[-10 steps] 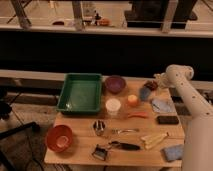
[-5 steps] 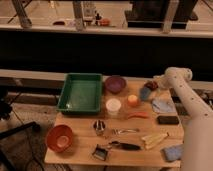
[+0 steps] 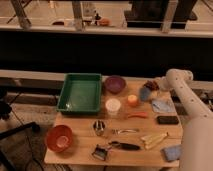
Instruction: Place grapes in metal cup
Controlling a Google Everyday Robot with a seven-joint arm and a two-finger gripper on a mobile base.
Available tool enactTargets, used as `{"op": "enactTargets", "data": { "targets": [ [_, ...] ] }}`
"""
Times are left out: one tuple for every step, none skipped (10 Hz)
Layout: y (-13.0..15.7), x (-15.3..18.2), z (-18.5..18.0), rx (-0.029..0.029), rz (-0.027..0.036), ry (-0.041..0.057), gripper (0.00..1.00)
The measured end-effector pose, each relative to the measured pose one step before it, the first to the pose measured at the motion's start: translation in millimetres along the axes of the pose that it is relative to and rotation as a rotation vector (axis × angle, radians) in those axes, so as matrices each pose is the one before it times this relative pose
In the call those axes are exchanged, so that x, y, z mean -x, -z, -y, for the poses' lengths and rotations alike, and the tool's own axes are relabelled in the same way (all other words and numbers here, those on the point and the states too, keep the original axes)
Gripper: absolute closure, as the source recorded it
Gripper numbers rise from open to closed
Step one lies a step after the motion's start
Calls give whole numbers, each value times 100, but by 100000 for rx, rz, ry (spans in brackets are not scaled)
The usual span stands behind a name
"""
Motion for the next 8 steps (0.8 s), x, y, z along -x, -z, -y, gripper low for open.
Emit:
{"op": "enactTargets", "data": {
  "targets": [
    [-55, -541, -96, -26, -98, -391, 20],
    [28, -185, -14, -75, -80, 47, 20],
    [212, 210, 300, -1248, -30, 1110, 20],
    [355, 810, 983, -3354, -54, 2286, 20],
    [-107, 483, 548, -1634, -154, 1187, 20],
    [-188, 250, 387, -1013, -209, 961, 20],
    [-464, 400, 316, -949, 211, 1294, 20],
    [-361, 251, 260, -785, 109, 1089, 20]
  ]
}}
